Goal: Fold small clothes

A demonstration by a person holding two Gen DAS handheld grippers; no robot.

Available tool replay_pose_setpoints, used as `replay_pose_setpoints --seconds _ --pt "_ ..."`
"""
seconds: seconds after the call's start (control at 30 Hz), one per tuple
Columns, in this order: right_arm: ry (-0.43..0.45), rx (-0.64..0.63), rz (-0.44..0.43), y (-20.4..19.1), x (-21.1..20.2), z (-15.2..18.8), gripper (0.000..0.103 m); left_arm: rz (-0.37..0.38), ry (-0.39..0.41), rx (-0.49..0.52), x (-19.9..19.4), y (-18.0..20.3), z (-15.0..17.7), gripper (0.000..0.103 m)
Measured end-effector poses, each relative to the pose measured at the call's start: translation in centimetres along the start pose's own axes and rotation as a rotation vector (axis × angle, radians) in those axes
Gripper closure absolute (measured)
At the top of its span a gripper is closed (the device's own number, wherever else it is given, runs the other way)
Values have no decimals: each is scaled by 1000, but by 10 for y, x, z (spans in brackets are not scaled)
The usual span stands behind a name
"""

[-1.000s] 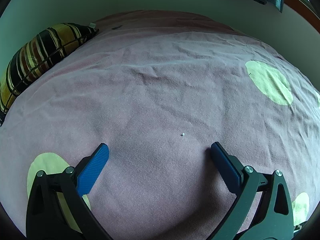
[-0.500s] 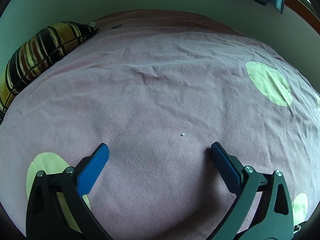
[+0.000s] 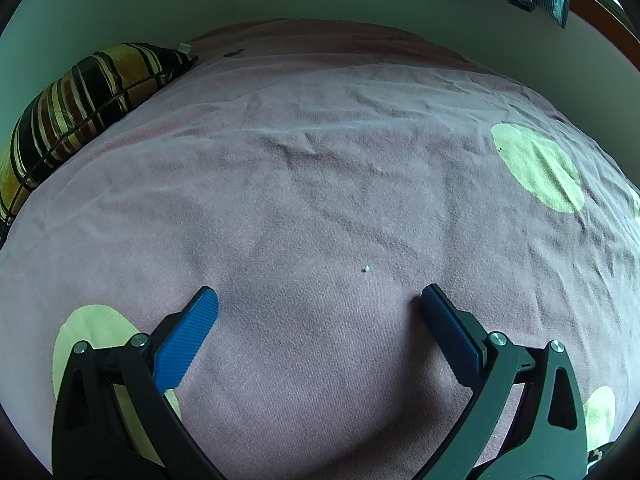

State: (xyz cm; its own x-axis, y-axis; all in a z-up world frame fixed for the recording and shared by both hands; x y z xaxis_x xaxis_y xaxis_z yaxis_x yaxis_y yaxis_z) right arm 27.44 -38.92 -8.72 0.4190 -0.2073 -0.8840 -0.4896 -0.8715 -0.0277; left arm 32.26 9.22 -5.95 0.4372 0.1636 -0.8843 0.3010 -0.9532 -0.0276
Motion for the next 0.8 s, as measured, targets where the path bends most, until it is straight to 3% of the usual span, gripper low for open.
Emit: replay_pose_setpoints --seconds 0.8 --pt "-2 3 -1 1 -1 1 4 2 -3 -1 -1 2 2 2"
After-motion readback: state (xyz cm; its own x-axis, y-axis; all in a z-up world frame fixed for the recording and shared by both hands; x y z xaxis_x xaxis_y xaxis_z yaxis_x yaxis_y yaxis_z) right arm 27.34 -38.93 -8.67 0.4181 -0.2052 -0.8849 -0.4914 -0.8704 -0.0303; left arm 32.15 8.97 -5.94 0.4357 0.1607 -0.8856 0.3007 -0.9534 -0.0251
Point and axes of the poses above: each gripper's, at about its wrist camera, not at the fingertips, and x roughly the way its jaws point, y to its right, z to its underside, the point moved 1 cm from there along x, roughly the way its jaws point, and after that the axes turned 10 degrees about -y, right-handed, at the moved point
